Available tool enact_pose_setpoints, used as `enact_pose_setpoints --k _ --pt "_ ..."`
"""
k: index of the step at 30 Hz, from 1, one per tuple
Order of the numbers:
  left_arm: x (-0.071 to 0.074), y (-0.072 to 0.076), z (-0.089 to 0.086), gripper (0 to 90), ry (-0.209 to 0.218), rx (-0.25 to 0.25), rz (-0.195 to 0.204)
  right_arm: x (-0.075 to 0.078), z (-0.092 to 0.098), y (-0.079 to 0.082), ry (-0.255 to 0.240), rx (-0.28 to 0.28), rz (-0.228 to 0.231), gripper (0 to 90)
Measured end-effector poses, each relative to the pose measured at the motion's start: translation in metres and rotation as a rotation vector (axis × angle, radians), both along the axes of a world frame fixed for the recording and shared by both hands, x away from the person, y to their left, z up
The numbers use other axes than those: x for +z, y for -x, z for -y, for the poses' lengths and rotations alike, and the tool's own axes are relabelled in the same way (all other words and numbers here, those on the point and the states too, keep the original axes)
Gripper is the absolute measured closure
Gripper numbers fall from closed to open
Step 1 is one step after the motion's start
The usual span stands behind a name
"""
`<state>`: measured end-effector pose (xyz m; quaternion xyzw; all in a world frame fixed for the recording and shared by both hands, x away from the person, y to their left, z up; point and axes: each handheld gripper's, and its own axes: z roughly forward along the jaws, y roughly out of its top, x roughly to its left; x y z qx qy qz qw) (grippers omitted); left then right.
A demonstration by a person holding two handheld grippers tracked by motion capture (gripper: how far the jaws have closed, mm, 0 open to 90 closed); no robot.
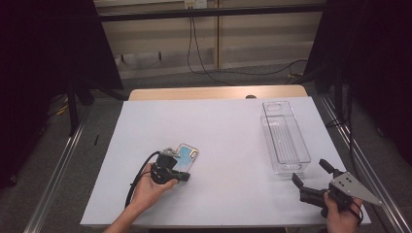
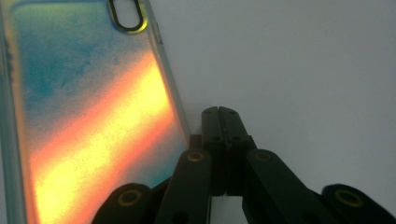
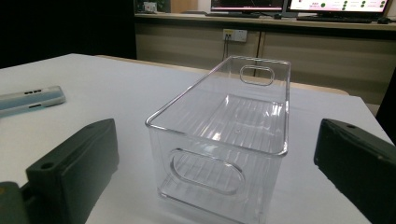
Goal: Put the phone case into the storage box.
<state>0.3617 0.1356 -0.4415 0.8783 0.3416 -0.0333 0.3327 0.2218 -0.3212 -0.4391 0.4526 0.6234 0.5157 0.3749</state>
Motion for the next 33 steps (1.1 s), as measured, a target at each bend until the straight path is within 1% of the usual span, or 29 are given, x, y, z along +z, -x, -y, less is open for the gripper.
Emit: enact_pose_setpoints --k 2,3,4,5,7,8,9,11,14,16,19,22,26,27,29,30,33 --pt "0.0 0.0 0.0 90.0 -0.01 -0.014 0.004 0.0 0.0 0.0 0.001 0.0 0.001 0.0" --pt "0.0 0.0 0.0 90.0 -0.001 -0.008 0.002 0.0 -0.001 0.0 0.001 -0.002 -0.001 0.0" --pt "0.0 -0.001 -0.001 90.0 0.001 -0.012 0.0 0.0 -0.001 0.0 0.002 -0.001 -0.001 0.0" --pt "-0.001 0.0 -0.002 90.0 0.012 -0.003 0.0 0.0 -0.001 0.0 0.003 0.0 0.0 0.0" --pt "-0.001 0.0 -0.004 90.0 0.011 -0.007 -0.002 0.0 -0.001 0.0 0.003 -0.002 -0.001 0.0" --pt "-0.001 0.001 -0.005 90.0 0.01 0.007 -0.007 0.0 -0.001 0.0 0.003 -0.001 -0.002 0.0" --pt "0.0 0.002 -0.007 90.0 0.004 0.003 -0.004 0.0 -0.001 0.0 0.003 0.0 -0.002 0.0" --pt "-0.001 0.004 -0.008 90.0 0.008 0.002 0.005 0.0 -0.001 0.0 0.001 0.0 -0.001 0.0" --pt "-0.001 0.004 -0.01 90.0 0.011 0.001 0.003 0.0 0.0 0.0 0.0 0.0 -0.002 0.0" --pt "0.0 0.005 -0.011 90.0 0.005 0.006 0.003 0.0 0.0 0.001 0.001 0.001 0.001 0.0" --pt "0.001 0.006 -0.01 90.0 -0.01 0.004 0.015 0.0 0.0 0.001 0.001 0.0 0.002 0.0" --pt "0.001 0.007 -0.01 90.0 -0.009 0.001 0.02 0.0 0.0 0.0 0.001 0.001 -0.001 0.0" --pt "0.002 0.009 -0.01 90.0 -0.015 -0.012 0.042 0.0 -0.001 0.0 0.002 0.001 0.0 0.0" --pt "0.002 0.01 -0.01 89.9 -0.005 -0.006 0.047 0.0 -0.001 0.0 0.002 0.001 0.0 0.0" --pt "0.004 0.012 -0.011 89.4 0.019 -0.021 0.058 0.0 -0.001 0.0 0.003 0.001 0.001 0.0" --pt "0.006 0.013 -0.011 89.4 0.026 -0.026 0.074 0.0 -0.001 0.0 0.003 0.001 0.001 0.0" --pt "0.009 0.016 -0.013 88.4 0.06 -0.023 0.099 0.0 -0.001 0.0 0.001 0.0 0.002 0.0"
